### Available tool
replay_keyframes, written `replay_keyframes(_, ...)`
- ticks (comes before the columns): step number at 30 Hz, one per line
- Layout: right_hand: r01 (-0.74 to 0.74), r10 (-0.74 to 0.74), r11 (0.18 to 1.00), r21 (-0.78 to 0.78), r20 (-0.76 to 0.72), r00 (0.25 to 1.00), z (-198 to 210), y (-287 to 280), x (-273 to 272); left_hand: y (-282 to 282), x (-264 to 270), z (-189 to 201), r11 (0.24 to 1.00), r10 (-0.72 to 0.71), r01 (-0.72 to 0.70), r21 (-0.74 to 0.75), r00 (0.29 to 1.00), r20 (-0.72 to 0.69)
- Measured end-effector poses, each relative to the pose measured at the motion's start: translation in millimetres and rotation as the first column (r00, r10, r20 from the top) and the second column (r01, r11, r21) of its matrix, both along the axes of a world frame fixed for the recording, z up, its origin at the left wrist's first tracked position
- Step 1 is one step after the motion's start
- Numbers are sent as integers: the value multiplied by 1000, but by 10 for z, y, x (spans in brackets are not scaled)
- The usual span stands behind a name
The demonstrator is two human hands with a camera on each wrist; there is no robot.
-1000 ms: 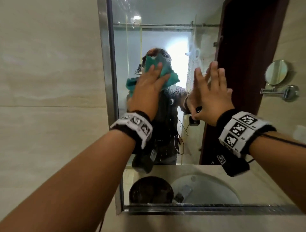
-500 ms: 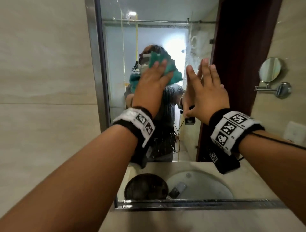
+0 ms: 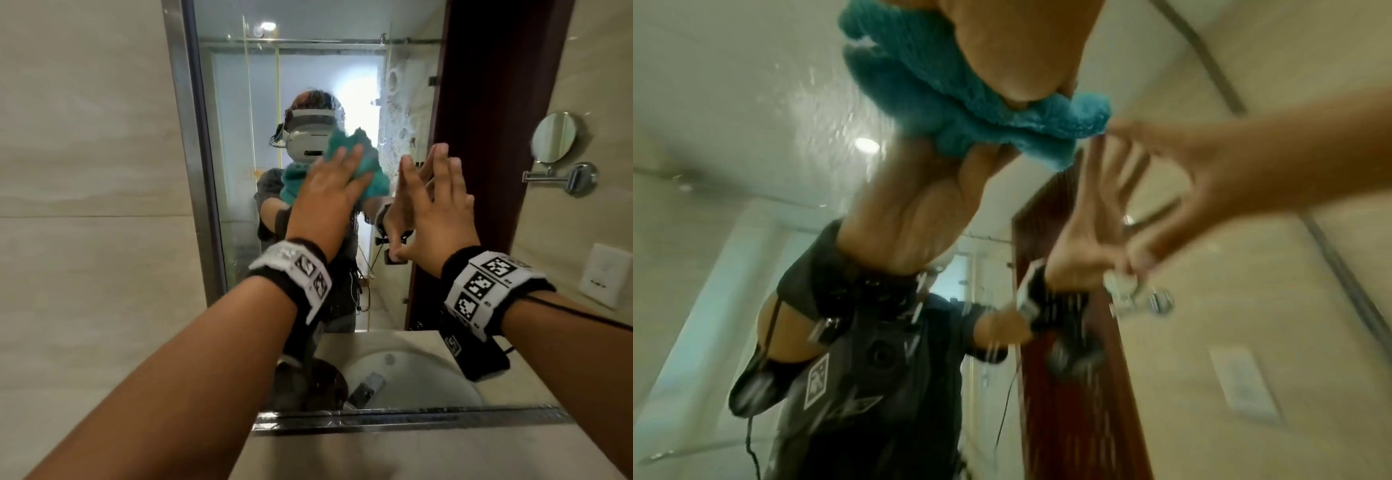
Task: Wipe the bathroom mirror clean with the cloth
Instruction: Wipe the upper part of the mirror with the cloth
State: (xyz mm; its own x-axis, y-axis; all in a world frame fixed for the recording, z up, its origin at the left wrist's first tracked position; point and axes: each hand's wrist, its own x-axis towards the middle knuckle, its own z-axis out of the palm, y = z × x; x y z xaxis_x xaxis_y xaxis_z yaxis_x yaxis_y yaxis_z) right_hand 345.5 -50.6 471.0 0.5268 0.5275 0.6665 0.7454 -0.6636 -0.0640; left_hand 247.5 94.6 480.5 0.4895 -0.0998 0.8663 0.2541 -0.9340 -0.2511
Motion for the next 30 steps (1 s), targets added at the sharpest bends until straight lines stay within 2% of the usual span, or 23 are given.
replay_keyframes(2, -19, 19, 1000, 1, 0, 1000, 7, -22, -4, 9, 14, -441, 995, -41, 48, 91, 996, -79)
replay_keyframes(4, -32, 32, 999, 1, 7, 999, 9, -27, -15, -32, -66, -756, 982, -70, 110, 154, 968, -242)
replay_keyframes(5, -31, 31, 1000, 0, 8, 999, 10, -28, -18, -35, -105, -790, 977, -63, 125, 174, 944, -324)
replay_keyframes(7, -29, 29, 1000, -3, -5, 1000, 19, -29, -20, -13, -140, -620, 964, 12, 107, 245, 898, -440)
replay_keyframes(8, -28, 28, 1000, -7, -17, 999, 23, -28, -29, 9, -128, -476, 956, 38, 94, 279, 900, -434)
replay_keyframes(9, -25, 25, 1000, -15, -27, 999, 31, -30, -42, 23, -125, -309, 960, 29, 73, 271, 934, -356)
replay_keyframes(11, -28, 27, 999, -20, -40, 999, 51, -37, -74, 35, -85, -30, 994, 12, 7, 113, 986, -169)
replay_keyframes(12, -36, 35, 999, -19, -49, 998, 59, -40, -89, 28, -47, 10, 998, 28, -23, 51, 995, -99)
replay_keyframes(14, -33, 32, 999, -26, -48, 998, 56, -41, -101, -18, -12, -96, 999, -6, 8, 54, 999, -47)
replay_keyframes(16, -11, 10, 999, -34, -29, 1000, 44, -37, -81, 33, -15, -400, 984, -54, 74, 161, 990, -128)
replay_keyframes(19, 22, -23, 998, -62, -23, 999, 38, -21, -103, 155, -258, -803, 962, -27, 121, 244, 934, -355)
replay_keyframes(21, 39, -38, 997, -70, 14, 999, 30, 0, -162, 289, -441, -784, 949, 17, 115, 295, 912, -409)
replay_keyframes(23, -9, 16, 997, -74, 101, 995, 12, 73, -288, 458, -579, -540, 954, 72, 40, 296, 930, -360)
replay_keyframes(25, -84, 103, 990, -110, 180, 978, 37, 209, -436, 614, -686, -186, 984, 85, -45, 174, 971, -226)
replay_keyframes(27, -104, 132, 983, -148, 195, 972, 119, 390, -570, 705, -758, 60, 997, 76, -73, 29, 991, -113)
replay_keyframes(30, -93, 114, 984, -155, 137, 984, 201, 625, -654, 762, -760, -119, 995, 5, -4, -96, 1000, 11)
